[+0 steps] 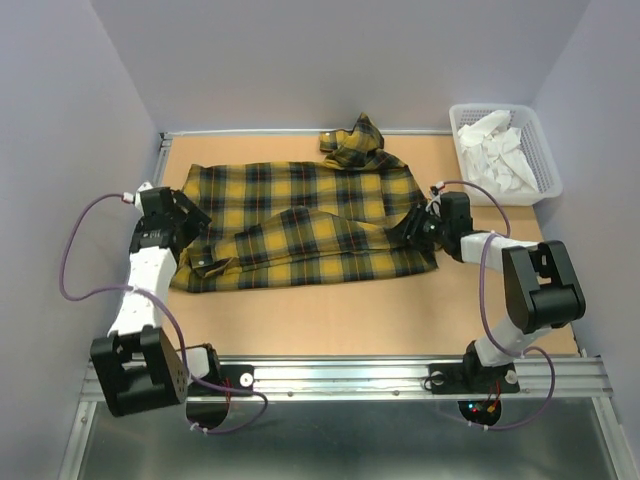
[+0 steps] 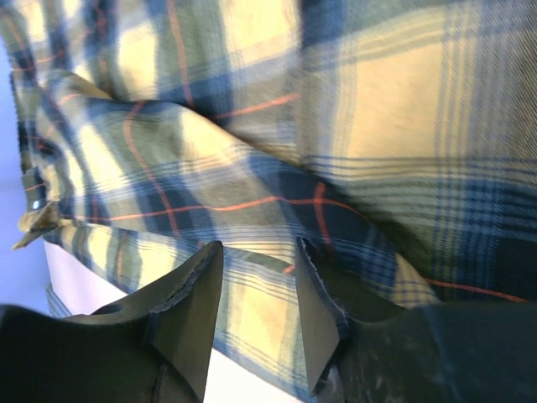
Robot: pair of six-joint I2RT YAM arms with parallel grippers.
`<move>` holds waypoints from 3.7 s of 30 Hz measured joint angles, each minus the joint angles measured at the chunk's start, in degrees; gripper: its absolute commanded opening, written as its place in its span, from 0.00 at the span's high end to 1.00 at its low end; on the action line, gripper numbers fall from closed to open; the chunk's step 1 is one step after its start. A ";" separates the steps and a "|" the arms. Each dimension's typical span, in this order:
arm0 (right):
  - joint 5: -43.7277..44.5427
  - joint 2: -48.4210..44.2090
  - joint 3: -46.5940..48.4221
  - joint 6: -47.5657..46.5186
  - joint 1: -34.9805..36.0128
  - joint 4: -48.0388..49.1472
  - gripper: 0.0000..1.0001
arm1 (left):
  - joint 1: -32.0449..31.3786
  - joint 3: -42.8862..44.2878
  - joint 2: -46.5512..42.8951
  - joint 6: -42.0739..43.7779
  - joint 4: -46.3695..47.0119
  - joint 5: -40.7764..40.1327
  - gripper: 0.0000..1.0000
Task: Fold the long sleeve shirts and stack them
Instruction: Fold the shirt
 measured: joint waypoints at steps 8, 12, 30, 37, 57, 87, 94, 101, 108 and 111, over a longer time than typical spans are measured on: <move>-1.38 -2.19 1.81 -0.79 0.37 -1.31 0.51 | -17.22 -1.86 -9.27 -3.28 -1.18 6.62 0.26; -1.92 -2.19 1.81 -0.92 0.55 -1.88 0.51 | -19.58 -7.65 -6.60 -4.37 -2.10 8.00 0.40; -2.71 -2.19 1.79 -1.62 0.87 -2.73 0.51 | -6.21 -7.89 6.97 -3.02 0.98 2.93 0.50; -1.88 -1.77 1.49 -1.99 0.87 -2.78 0.51 | -4.28 -7.30 6.97 -2.75 0.92 0.24 0.27; 1.16 -0.02 0.42 -3.13 0.87 -4.96 0.51 | 3.45 -2.78 1.51 -1.92 -6.27 -10.88 0.06; 4.63 0.00 0.48 -4.09 0.87 -7.56 0.52 | 7.82 -0.26 13.66 6.01 -0.50 -6.32 0.51; 8.63 0.74 2.80 -3.91 -2.12 -11.76 0.54 | 7.80 0.22 12.57 6.23 -2.14 -4.28 0.38; 15.39 1.60 7.04 -4.90 -7.15 -16.90 0.53 | 7.78 0.22 8.15 6.32 -4.66 -2.27 0.25; 13.86 -1.99 7.39 -7.23 -7.13 -20.70 0.53 | 5.73 0.07 6.08 6.43 -4.81 0.59 0.25; 11.85 -3.67 7.37 -7.82 -7.13 -20.96 0.53 | 3.85 -0.39 5.90 6.60 -4.59 1.27 0.32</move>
